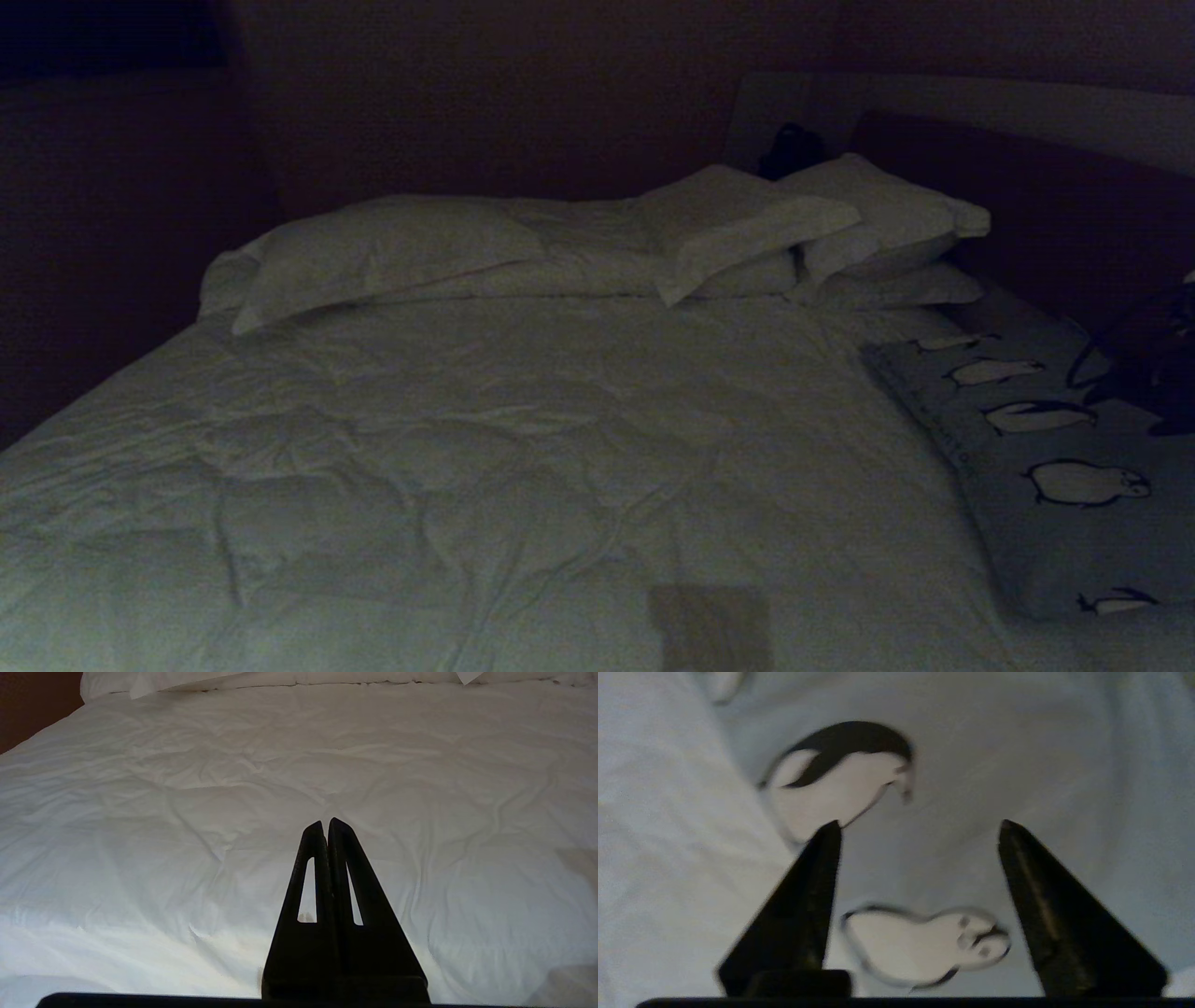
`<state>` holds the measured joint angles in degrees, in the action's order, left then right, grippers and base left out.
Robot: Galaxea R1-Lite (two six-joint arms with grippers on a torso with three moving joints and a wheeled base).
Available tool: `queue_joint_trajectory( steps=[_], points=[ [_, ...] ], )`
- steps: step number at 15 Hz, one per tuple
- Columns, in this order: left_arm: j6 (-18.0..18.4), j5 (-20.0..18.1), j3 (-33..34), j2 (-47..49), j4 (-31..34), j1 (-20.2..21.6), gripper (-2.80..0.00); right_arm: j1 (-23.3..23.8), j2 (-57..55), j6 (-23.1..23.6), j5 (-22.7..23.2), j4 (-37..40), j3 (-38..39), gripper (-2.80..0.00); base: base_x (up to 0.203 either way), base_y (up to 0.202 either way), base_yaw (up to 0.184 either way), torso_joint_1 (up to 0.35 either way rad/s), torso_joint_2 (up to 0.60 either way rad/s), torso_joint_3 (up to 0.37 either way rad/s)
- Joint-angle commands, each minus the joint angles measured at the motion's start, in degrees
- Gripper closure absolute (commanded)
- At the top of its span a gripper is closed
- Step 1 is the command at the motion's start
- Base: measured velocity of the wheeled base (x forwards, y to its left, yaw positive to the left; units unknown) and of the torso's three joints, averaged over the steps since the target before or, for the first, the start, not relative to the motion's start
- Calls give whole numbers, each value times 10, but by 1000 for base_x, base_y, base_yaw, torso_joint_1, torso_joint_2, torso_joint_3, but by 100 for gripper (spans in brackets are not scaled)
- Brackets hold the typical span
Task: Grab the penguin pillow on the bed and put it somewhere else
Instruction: Pick up the pillow
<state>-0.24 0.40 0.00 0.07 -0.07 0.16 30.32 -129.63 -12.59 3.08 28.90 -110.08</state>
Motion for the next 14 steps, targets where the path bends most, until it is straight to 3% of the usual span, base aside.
queue_joint_trajectory(
  steps=[1, 14],
  points=[
    [0, 0, 0, 0, 0, 0, 0, 2, -26, 5, 2, 0, -4, -280, 0, 0, 0, 0, 0, 0],
    [0, 0, 0, 0, 0, 0, 0, 2, -115, 27, 3, -44, -6, -280, 0, 0, 0, 0, 0, 0]
  ],
)
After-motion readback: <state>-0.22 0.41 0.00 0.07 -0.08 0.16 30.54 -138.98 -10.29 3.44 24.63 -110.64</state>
